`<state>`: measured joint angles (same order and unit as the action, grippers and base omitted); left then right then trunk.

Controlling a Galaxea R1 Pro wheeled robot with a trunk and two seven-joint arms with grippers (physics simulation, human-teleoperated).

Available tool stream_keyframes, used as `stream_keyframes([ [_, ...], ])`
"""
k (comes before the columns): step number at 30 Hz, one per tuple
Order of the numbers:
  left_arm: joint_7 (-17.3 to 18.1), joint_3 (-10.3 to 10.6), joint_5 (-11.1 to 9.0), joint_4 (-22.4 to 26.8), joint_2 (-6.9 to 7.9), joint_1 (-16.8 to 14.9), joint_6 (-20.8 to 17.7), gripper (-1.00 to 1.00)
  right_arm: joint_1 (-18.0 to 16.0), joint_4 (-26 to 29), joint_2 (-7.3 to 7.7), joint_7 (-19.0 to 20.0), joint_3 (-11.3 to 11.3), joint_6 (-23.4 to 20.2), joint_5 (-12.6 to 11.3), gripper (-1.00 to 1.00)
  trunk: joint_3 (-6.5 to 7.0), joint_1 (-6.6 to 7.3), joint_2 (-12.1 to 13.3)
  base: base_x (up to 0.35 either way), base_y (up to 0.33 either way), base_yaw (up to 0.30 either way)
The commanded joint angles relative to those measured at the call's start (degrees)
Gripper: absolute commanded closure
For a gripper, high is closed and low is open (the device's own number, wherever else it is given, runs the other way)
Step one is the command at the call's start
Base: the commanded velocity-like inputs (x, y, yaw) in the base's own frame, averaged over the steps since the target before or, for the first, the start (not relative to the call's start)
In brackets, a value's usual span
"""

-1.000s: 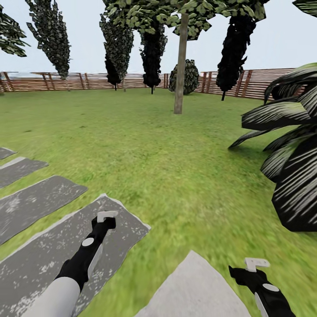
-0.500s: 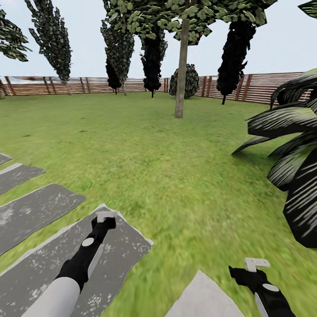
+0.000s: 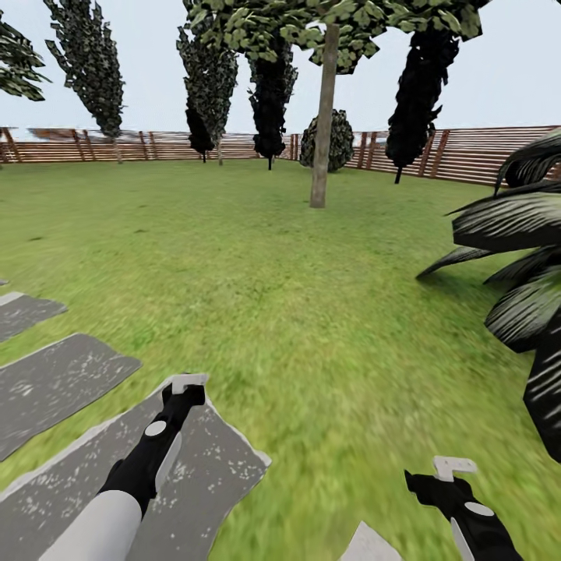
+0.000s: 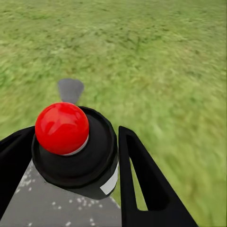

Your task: In the garden, pick up the pesticide atomizer on the floor and spray pesticide onto both trees until each tree trunk is fully covered.

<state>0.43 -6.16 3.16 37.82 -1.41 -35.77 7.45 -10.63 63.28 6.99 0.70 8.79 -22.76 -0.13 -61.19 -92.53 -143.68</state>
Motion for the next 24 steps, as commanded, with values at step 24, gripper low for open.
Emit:
stream_keyframes([
  [24, -0.07, -0.10, 0.01, 0.02, 0.25, 0.00, 0.02, 1.00, 0.00, 0.00, -0.54, -0.15, -0.26, 0.00, 0.39, -1.00, 0.00, 0.00, 0.00, 0.325, 0.014, 0.000],
])
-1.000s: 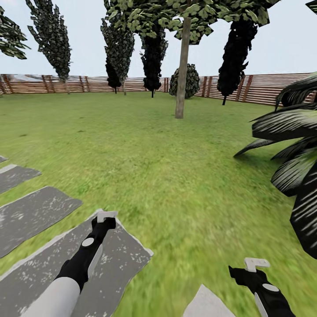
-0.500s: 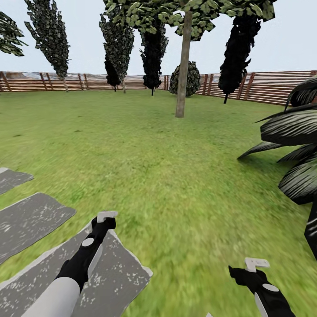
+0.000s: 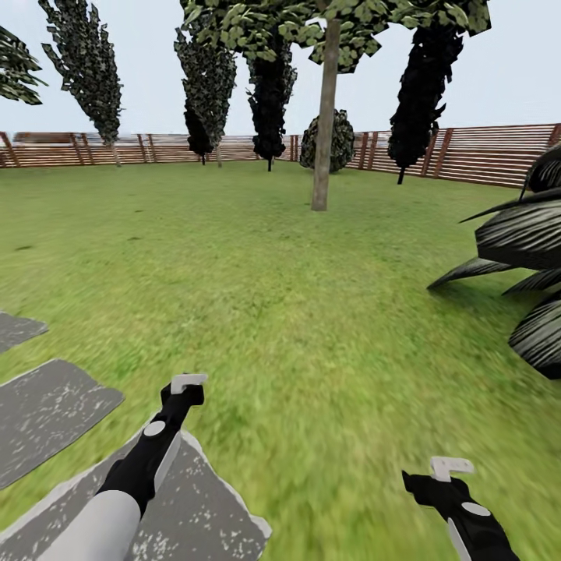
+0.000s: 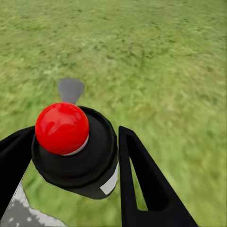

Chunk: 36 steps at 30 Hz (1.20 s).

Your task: In the garden, pick up the pesticide atomizer on the floor and spray pesticide onto both trees until each tree trunk is fully covered.

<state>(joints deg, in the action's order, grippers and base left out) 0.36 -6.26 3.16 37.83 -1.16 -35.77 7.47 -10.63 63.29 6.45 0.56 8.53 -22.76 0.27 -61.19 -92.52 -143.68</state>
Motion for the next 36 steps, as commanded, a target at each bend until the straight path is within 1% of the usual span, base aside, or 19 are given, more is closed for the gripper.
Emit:
stream_keyframes([
  [1, -0.01, 0.01, 0.00, -0.01, 0.01, 0.00, 0.00, 1.00, 0.00, 0.00, 0.00, 0.02, 0.00, 0.00, 0.00, -1.00, 0.00, 0.00, 0.00, 0.322, 0.149, 0.000],
  [6, -0.01, 0.02, 0.00, 0.02, 0.02, 0.00, 0.00, 1.00, 0.00, 0.00, 0.05, 0.03, 0.11, 0.00, -0.13, -1.00, 0.00, 0.00, 0.00, 0.311, 0.186, 0.000],
  [12, -0.01, 0.02, 0.06, 0.05, 0.02, 0.00, -0.01, 1.00, 0.00, 0.06, 0.54, 0.14, 0.34, 0.00, -0.52, -1.00, 0.09, 0.00, 0.00, 0.293, 0.223, 0.000],
  [24, -0.01, 0.02, 0.05, 0.05, -0.05, 0.00, -0.09, 1.00, 0.00, 0.01, 0.58, 0.15, 0.35, 0.00, -0.52, -1.00, 1.11, 0.00, 0.00, 0.292, 0.222, 0.000],
  [30, -0.01, 0.02, 0.01, 0.00, -0.07, 0.00, -0.09, 1.00, 0.00, 0.00, 0.58, 0.15, 0.35, 0.00, -0.13, -1.00, 1.35, 0.00, 0.00, 0.308, 0.146, 0.000],
  [36, -0.01, 0.02, 0.00, -0.03, -0.07, 0.00, -0.09, 1.00, 0.00, 0.00, 0.58, 0.15, 0.35, 0.00, -0.33, -1.00, 1.37, 0.00, 0.00, 0.316, 0.099, 0.000],
])
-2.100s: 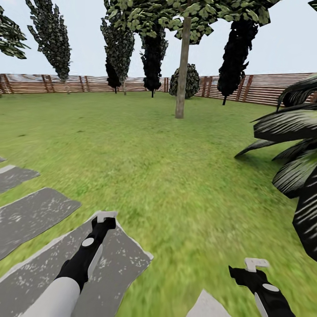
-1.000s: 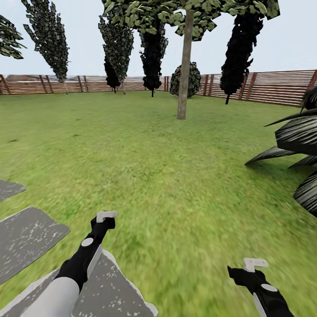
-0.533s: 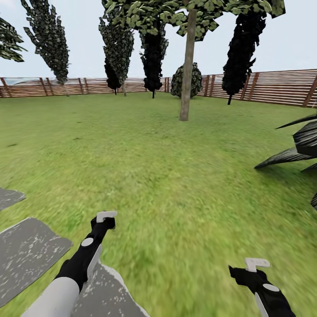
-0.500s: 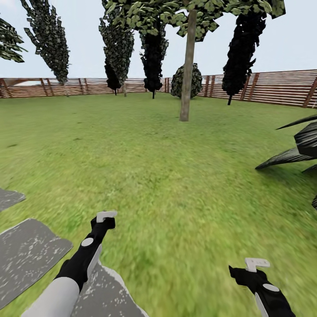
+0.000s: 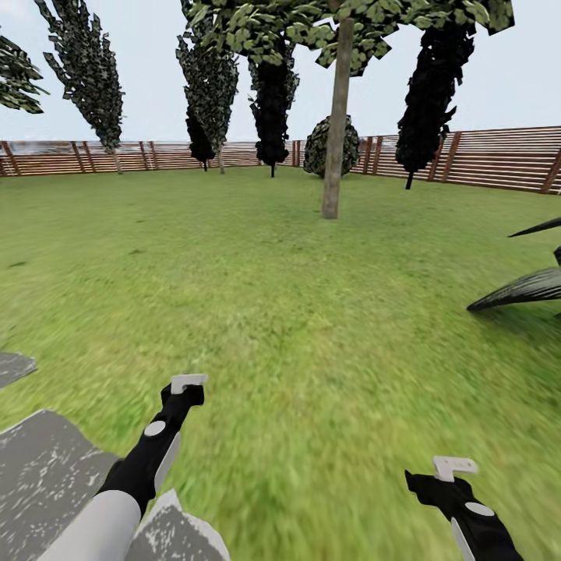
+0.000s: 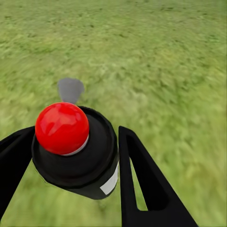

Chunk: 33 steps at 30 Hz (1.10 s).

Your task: In the garden, pick up the pesticide atomizer on the floor and spray pesticide onto both trees until each tree trunk is fully covered.

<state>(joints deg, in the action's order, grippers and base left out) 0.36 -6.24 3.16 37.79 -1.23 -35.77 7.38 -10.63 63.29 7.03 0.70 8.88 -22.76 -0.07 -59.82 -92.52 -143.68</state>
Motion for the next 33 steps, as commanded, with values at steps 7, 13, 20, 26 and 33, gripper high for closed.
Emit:
stream_keyframes([
  [7, -0.01, 0.00, 0.01, 0.03, 0.00, 0.00, 0.00, 1.00, 0.00, -0.01, 0.00, 0.00, 0.00, 0.00, -0.16, -1.00, 0.08, 0.00, 0.00, 0.322, 0.042, -0.005],
  [13, -0.01, 0.00, 0.01, 0.04, 0.00, 0.00, 0.00, 1.00, 0.00, -0.01, -0.06, 0.00, -0.07, 0.00, 0.22, -1.00, 0.40, 0.00, 0.00, 0.323, 0.003, -0.042],
  [20, 0.01, 0.00, 0.01, 0.01, 0.00, 0.00, 0.00, 1.00, 0.00, -0.06, -0.29, 0.00, -0.26, 0.00, 0.28, -1.00, 0.43, 0.00, 0.00, 0.324, 0.000, -0.003],
  [26, 0.02, 0.01, 0.01, 0.00, 0.00, 0.00, 0.00, 1.00, 0.00, -0.61, -0.60, -0.24, -0.51, 0.00, 0.33, -1.00, 0.43, 0.00, 0.00, 0.323, 0.000, 0.000],
  [33, -0.01, 0.00, 0.01, 0.00, 0.00, 0.00, 0.00, 1.00, 0.00, -1.21, -0.61, -0.26, -0.39, 0.02, 0.37, -1.00, 0.43, 0.00, 0.00, 0.324, 0.000, 0.000],
])
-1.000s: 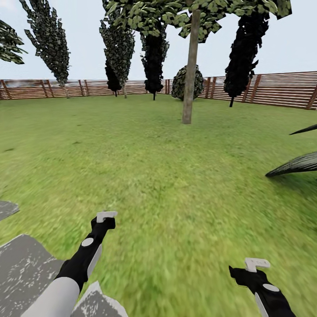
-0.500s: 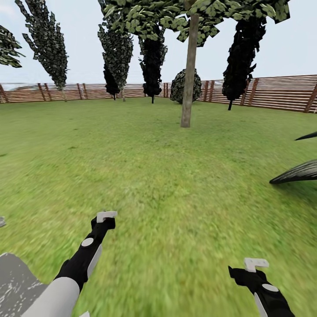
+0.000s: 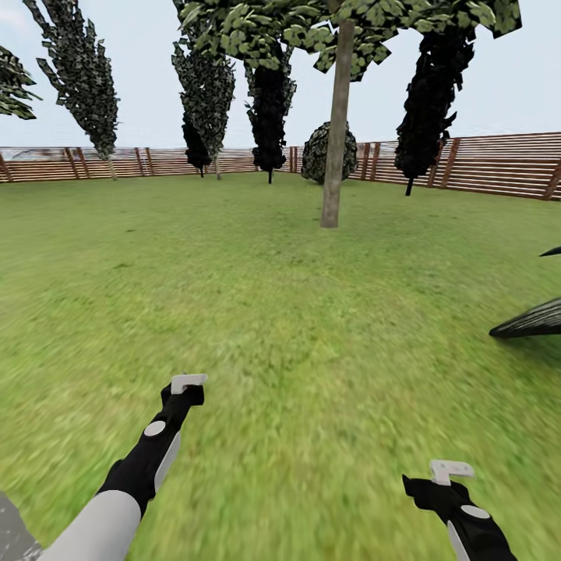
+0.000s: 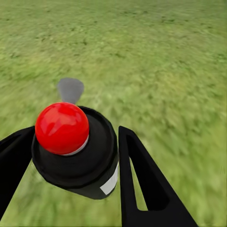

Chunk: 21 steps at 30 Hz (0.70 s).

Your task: In the garden, pick up the pesticide atomizer on the floor and spray pesticide onto both trees until each tree trunk is fully covered.

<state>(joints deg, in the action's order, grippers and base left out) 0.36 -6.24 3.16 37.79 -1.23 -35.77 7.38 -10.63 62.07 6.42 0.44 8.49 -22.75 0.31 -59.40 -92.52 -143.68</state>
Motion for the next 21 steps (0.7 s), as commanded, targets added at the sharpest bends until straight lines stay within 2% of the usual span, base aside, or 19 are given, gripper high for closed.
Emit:
stream_keyframes([
  [1, -0.01, 0.00, 0.01, 0.01, 0.00, 0.00, 0.00, 1.00, 0.00, -0.03, 0.07, 0.00, 0.10, 0.04, -0.13, -1.00, 0.00, 0.00, 0.00, 0.324, 0.000, 0.000],
  [8, -0.01, 0.00, 0.01, 0.05, 0.08, 0.00, 0.01, 1.00, 0.00, -0.13, 1.61, 0.25, 0.70, 0.16, -0.73, -1.00, 0.00, 0.00, 0.00, 0.324, 0.000, 0.000],
  [21, -0.01, 0.00, 0.05, 0.03, 0.04, 0.00, 0.00, 1.00, 0.00, -0.19, 1.87, 0.26, 0.74, 0.16, -0.71, -1.00, 0.00, 0.00, 0.00, 0.323, 0.000, 0.000],
])
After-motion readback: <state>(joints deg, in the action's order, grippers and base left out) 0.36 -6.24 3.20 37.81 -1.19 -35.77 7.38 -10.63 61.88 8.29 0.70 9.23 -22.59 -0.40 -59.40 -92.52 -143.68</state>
